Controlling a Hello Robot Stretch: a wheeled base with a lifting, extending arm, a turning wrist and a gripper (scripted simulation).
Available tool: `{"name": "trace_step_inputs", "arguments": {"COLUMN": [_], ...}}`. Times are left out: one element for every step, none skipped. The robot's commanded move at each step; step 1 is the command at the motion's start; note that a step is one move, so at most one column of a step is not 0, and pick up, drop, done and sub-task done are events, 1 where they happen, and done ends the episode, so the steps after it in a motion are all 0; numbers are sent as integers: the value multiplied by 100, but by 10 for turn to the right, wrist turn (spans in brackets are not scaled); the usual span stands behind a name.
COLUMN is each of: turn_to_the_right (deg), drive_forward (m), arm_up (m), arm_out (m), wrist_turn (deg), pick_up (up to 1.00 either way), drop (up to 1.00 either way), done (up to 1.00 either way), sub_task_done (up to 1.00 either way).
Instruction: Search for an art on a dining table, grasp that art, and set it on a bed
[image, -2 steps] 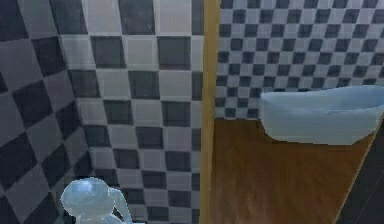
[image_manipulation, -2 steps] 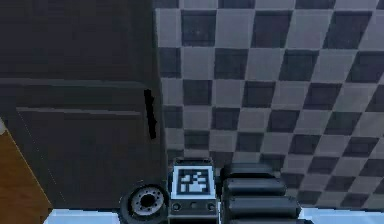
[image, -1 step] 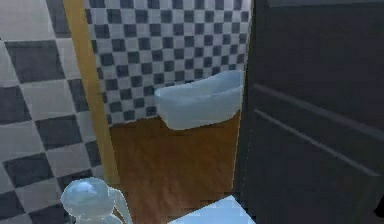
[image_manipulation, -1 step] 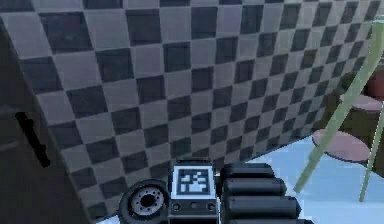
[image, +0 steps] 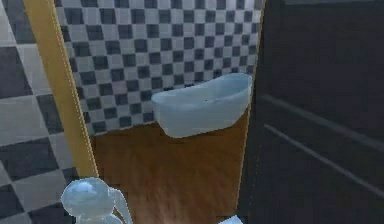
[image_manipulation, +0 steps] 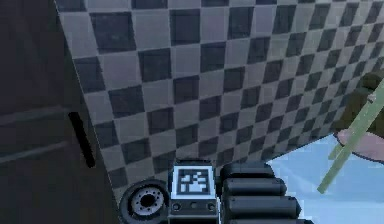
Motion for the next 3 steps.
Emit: {"name": "trace_step_inputs", "arguments": {"turn_to_the_right": [0,-240,0], "drive_forward": [65,0,30], "arm_up": [0,0,0], "arm_out": [0,0,0], "wrist_turn": [0,0,0], "pick_up": [0,0,0], "drop": [0,0,0], "done": [0,0,0], "sub_task_done": [0,0,0]}}
